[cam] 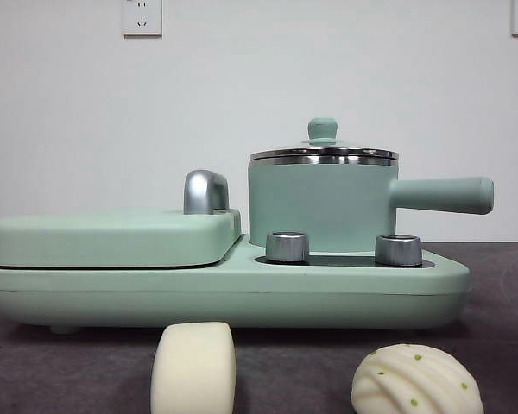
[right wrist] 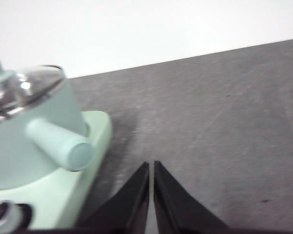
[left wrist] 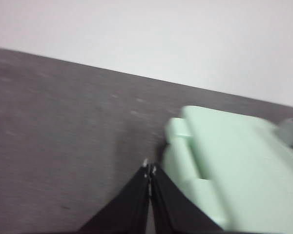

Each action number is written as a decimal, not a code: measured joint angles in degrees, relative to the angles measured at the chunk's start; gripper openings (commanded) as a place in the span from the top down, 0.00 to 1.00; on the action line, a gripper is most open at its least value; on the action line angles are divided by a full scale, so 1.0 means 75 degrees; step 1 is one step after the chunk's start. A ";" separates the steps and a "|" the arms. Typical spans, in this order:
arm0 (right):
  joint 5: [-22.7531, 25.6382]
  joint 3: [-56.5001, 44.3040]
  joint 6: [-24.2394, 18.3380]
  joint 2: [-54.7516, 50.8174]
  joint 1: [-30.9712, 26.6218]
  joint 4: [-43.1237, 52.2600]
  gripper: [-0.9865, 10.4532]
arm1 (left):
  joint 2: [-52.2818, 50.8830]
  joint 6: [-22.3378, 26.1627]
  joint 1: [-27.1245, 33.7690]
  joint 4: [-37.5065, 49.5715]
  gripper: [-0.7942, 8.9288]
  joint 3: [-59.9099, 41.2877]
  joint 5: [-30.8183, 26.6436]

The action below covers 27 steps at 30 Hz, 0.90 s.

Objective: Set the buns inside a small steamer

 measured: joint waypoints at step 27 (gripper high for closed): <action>-0.3518 0.6458 0.0195 0.3401 0.0154 -0.4179 0.90 | 0.5263 -0.0606 -0.1204 -0.1789 0.91 0.5662 0.3803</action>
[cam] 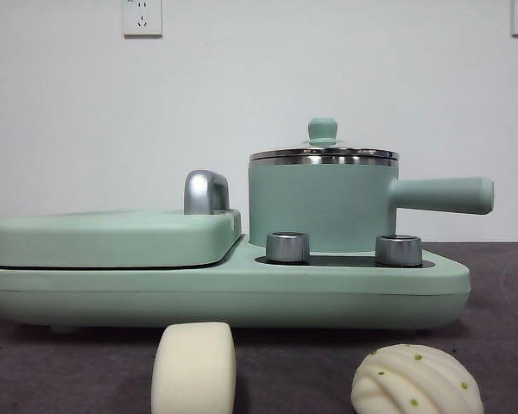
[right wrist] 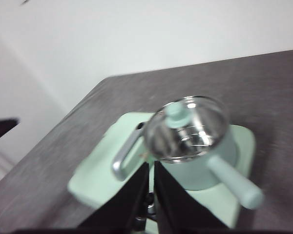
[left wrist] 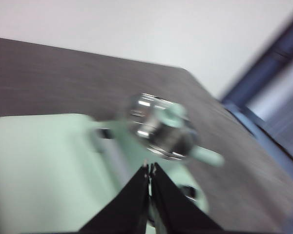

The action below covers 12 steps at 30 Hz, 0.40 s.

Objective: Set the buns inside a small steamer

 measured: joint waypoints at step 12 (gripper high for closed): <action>-0.0280 0.0539 -0.1658 0.0656 0.0012 -0.0353 0.90 | 0.0848 0.0717 -0.0289 -0.0277 0.83 0.0632 0.1358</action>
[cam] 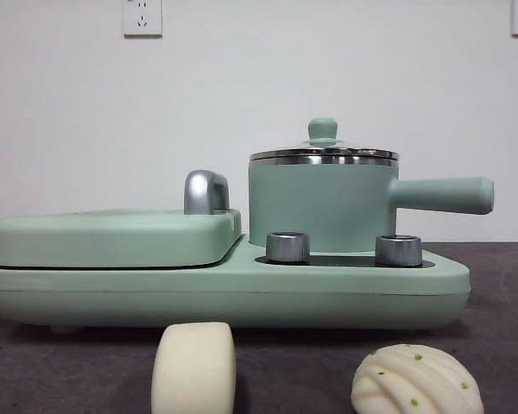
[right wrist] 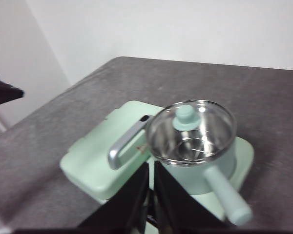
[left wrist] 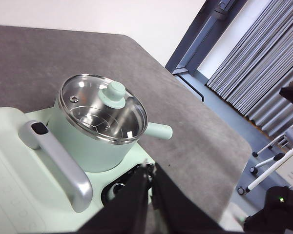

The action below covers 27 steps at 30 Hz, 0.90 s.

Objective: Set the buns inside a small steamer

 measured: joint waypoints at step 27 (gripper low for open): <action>0.0041 0.0000 -0.0047 0.0000 0.0000 -0.0026 0.46 | 0.1664 -0.0157 -0.0041 0.0490 0.46 0.0947 -0.0050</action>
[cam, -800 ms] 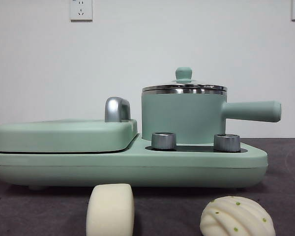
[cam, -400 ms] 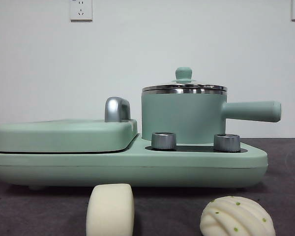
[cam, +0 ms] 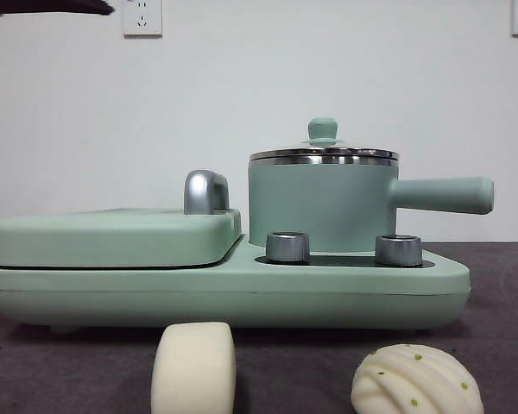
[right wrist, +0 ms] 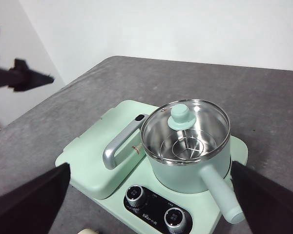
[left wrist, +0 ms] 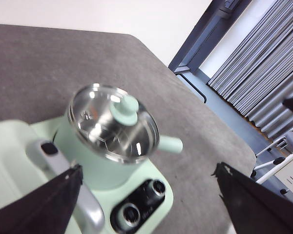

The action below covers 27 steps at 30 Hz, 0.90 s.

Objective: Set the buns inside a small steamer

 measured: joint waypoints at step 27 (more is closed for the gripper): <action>0.0000 0.0000 0.0009 0.0000 0.0000 -0.0003 0.46 | 0.5995 0.1378 -0.2352 -0.2748 0.43 0.6073 -0.2614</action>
